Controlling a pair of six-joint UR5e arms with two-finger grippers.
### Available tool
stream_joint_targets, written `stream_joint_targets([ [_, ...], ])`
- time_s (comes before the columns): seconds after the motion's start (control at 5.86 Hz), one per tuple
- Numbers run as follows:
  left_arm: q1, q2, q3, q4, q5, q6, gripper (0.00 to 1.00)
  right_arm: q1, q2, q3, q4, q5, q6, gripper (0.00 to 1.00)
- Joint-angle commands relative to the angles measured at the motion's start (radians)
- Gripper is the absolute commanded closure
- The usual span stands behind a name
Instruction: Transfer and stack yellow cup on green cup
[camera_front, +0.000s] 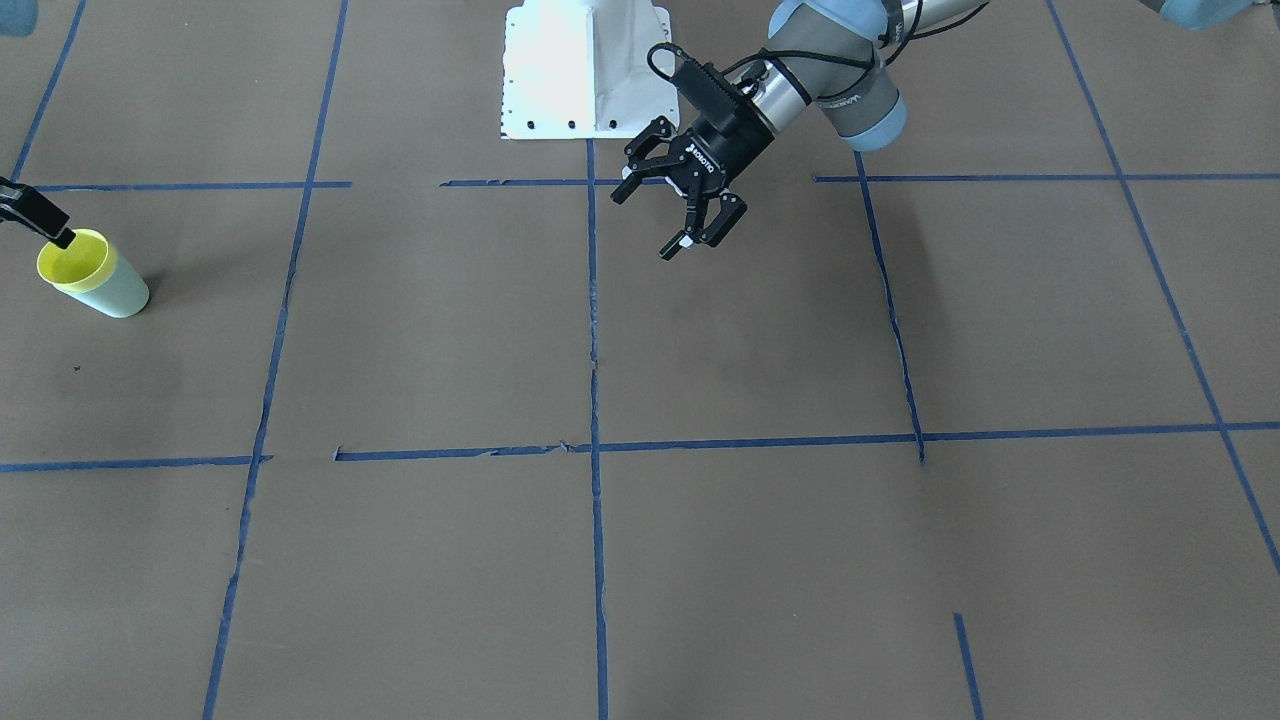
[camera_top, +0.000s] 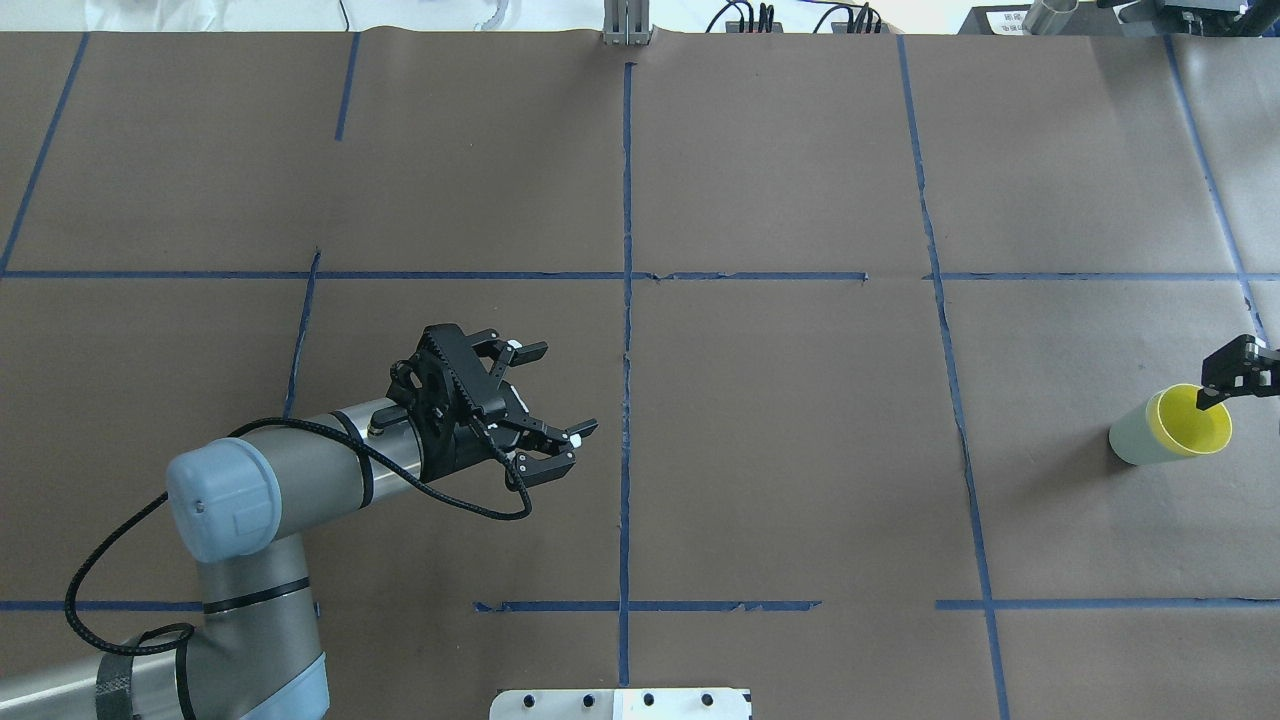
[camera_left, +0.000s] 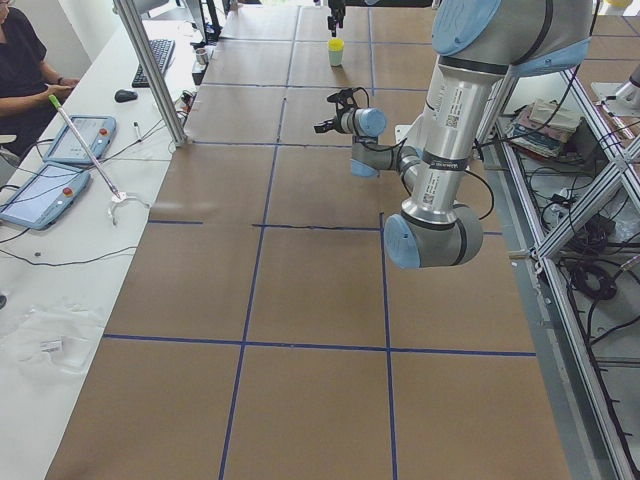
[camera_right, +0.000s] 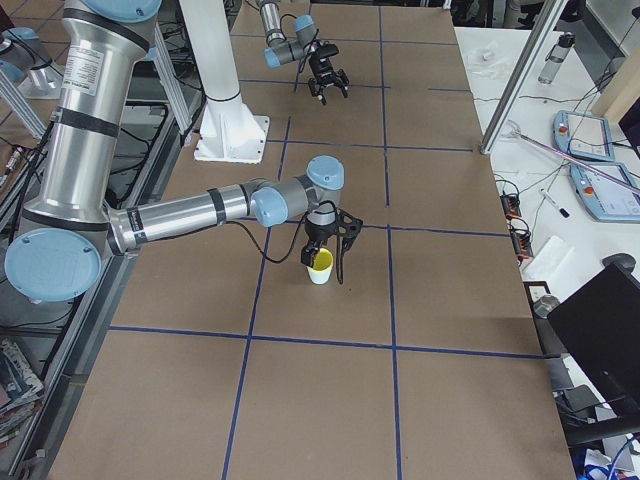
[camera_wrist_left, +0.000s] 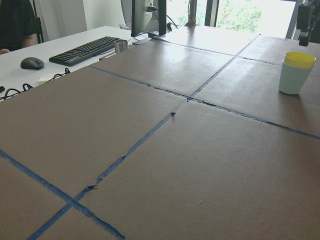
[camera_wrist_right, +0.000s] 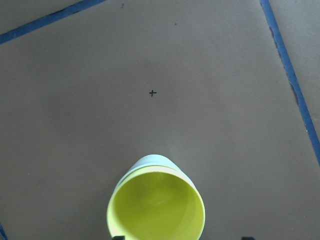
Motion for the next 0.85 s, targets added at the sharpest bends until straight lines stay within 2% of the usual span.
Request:
stream_joint_targets([
  [0.0,-0.073,0.019,0.000,0.046,-0.050,-0.061,0.04,0.000,0.035,0.028,0.001,0.000,-0.004,0.00],
  [0.34,-0.196,0.039,-0.001,0.175,-0.237,-0.152,0.01,0.000,0.035,0.027,0.001,0.000,-0.010,0.00],
  [0.68,-0.283,0.083,0.002,0.310,-0.253,-0.167,0.01,0.024,0.040,0.021,0.000,0.002,-0.094,0.00],
])
